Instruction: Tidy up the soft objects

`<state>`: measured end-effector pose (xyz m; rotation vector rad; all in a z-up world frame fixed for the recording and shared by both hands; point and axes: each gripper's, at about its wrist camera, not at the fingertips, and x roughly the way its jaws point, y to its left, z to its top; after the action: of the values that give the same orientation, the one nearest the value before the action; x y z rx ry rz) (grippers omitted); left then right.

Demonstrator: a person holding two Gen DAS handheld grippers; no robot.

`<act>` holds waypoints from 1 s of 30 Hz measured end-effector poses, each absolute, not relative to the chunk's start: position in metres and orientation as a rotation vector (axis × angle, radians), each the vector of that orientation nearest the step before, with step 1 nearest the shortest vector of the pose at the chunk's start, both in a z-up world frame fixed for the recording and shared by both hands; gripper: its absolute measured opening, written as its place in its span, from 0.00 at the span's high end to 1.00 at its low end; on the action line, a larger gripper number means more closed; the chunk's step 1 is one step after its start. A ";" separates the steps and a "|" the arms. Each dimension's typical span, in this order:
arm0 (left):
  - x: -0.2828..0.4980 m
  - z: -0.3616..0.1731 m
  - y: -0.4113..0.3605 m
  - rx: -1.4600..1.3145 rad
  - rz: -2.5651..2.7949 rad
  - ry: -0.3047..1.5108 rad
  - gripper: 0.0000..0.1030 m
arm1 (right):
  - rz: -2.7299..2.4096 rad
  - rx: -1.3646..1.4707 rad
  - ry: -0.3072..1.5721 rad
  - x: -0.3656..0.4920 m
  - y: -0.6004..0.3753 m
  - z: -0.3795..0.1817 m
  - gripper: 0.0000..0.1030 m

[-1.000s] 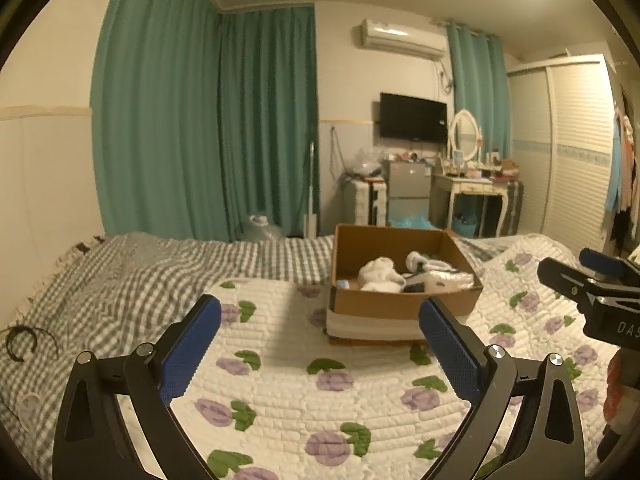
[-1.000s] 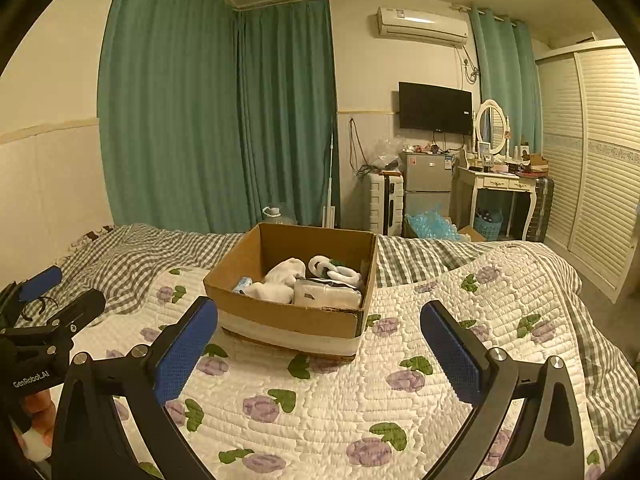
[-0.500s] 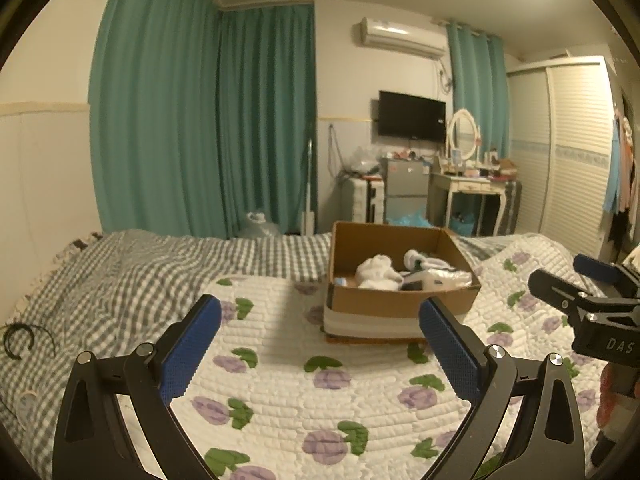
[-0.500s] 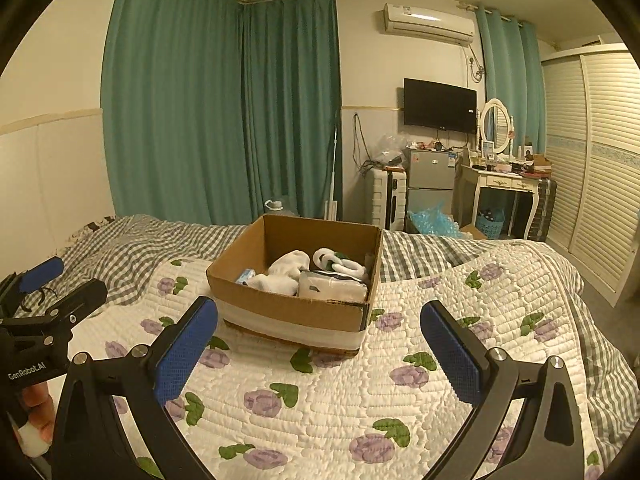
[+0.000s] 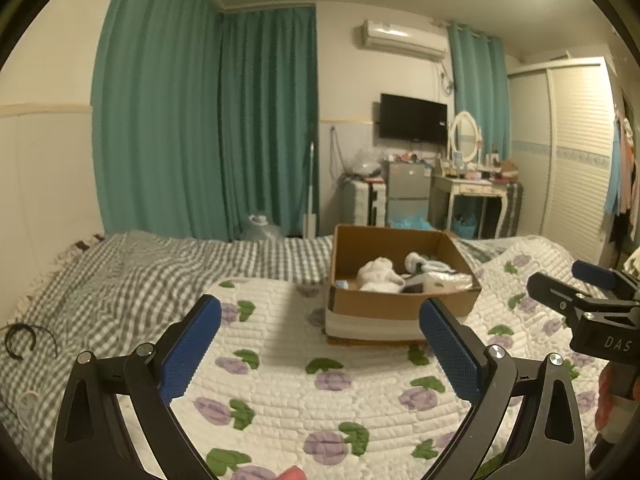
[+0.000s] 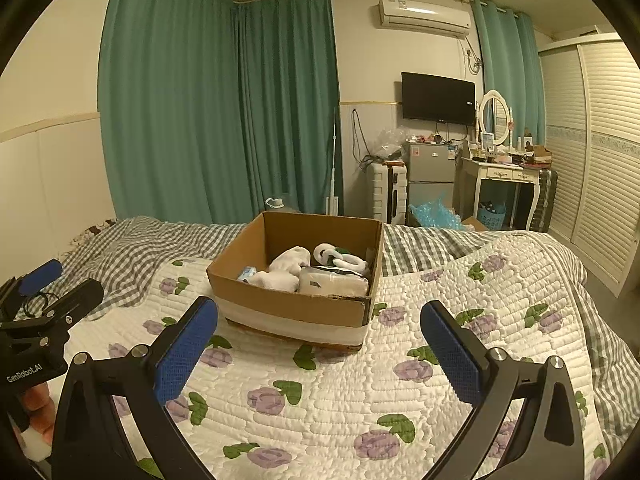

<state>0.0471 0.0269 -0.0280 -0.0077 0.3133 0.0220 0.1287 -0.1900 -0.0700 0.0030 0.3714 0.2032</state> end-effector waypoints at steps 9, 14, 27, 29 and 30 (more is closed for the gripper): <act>0.047 -0.027 0.028 -0.018 0.034 0.313 0.02 | 0.204 0.002 0.375 0.129 -0.190 -0.070 0.01; 0.047 -0.027 0.028 -0.018 0.032 0.314 0.02 | 0.204 0.001 0.378 0.130 -0.190 -0.071 0.01; 0.049 -0.028 0.027 -0.016 0.026 0.316 0.02 | 0.202 -0.005 0.384 0.131 -0.189 -0.074 0.01; 0.048 -0.028 0.028 -0.017 0.028 0.317 0.02 | 0.202 -0.005 0.384 0.131 -0.189 -0.074 0.01; 0.048 -0.028 0.028 -0.017 0.028 0.318 0.02 | 0.200 -0.005 0.384 0.131 -0.189 -0.074 0.01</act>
<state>0.0483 0.0280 -0.0285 -0.0170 0.3179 0.0278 0.1314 -0.1887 -0.0738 -0.0054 0.3836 0.2004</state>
